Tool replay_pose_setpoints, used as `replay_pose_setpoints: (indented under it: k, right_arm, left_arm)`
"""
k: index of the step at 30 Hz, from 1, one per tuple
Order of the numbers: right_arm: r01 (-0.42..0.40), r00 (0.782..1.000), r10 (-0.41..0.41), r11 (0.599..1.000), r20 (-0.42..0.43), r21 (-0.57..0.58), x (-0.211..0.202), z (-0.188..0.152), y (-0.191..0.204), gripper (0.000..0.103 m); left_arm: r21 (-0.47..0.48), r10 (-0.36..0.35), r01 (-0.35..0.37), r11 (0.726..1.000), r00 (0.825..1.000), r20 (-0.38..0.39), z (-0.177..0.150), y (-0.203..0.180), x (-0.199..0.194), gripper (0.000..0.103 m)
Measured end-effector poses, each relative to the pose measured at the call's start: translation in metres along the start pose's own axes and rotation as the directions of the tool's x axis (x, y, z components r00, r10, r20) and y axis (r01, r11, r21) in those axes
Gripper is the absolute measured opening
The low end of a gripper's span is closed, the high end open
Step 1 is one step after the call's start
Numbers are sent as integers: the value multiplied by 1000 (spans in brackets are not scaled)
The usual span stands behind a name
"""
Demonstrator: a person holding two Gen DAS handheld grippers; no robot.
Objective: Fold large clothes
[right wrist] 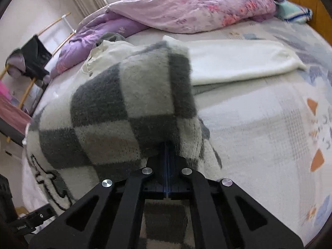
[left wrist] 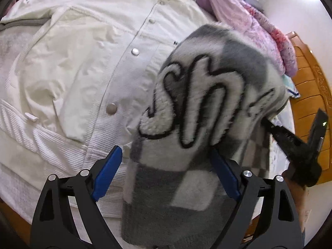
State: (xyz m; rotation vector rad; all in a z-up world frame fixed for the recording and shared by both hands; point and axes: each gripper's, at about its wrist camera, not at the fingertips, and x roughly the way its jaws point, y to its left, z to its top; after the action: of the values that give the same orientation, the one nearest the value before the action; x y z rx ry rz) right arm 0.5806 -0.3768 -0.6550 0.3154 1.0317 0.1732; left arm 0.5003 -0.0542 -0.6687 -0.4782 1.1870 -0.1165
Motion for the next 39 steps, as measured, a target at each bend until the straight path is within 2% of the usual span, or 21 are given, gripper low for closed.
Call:
replay_pose_setpoints:
  k: [5,8,10,12,13,17,20,21,22,25,27,30,32,34,36,37,39]
  right_arm:
    - [-43,999,43,999,-9,19,-31,-17,-3,3]
    - [-51,998,52,997,-21,51,-54,-44,-9,8]
    - [-54,996,59,995,-63,78,-57,-64,-12,8]
    - [46,990,-32,994,-140,98,-47,-93,-21,7]
    - [50,988,-28,989,-151,142,-43,-103,-30,7]
    - [16,997,1,976,-77,216,-59,-115,-35,10]
    - [-3,999,13,953,-30,302,-75,-129,-35,31]
    - [11,1000,-4,943,-22,332,-80,-136,-34,47]
    - [25,1000,-21,935,-16,354,-83,-142,-34,58]
    - [-3,999,-13,886,31,464,-97,-170,-31,62]
    - [-10,999,-15,841,43,541,-101,-192,-29,64]
    - [-57,998,28,743,54,666,-96,-224,-29,68]
    - [-113,993,90,678,71,727,-88,-239,-30,68]
    - [-141,989,125,615,81,775,-79,-250,-28,68]
    - [-173,983,154,571,102,802,-80,-262,-25,68]
    - [-188,980,162,549,117,814,-81,-263,-26,70]
    - [-284,955,219,465,202,839,-82,-274,-21,75]
  left_arm:
    - [-8,-2,2,1000,1000,1,-10,6,-8,87]
    - [-25,-8,7,1000,1000,-13,-18,14,-8,87]
    - [-28,-11,11,1000,999,-30,-24,18,-4,87]
    - [-23,-17,16,1000,998,-55,-29,21,2,87]
    - [-15,-23,22,1000,997,-68,-31,22,6,87]
    - [-40,-70,66,997,992,-101,-38,32,12,87]
    - [-90,-121,109,990,983,-141,-49,47,12,87]
    - [-104,-135,119,987,978,-159,-54,51,13,88]
    - [-115,-150,130,985,971,-188,-60,55,16,88]
    - [-114,-185,161,980,951,-247,-73,56,25,89]
    - [-74,-181,166,983,941,-286,-78,46,33,90]
    - [11,-144,155,988,940,-309,-84,28,38,89]
    - [30,-170,188,982,938,-301,-83,21,32,63]
    - [82,-135,166,983,945,-299,-80,9,27,42]
    - [70,-155,184,980,939,-307,-74,5,16,35]
    - [51,-186,212,976,933,-307,-69,3,7,34]
    - [38,-238,260,965,927,-290,-61,-4,-11,33]
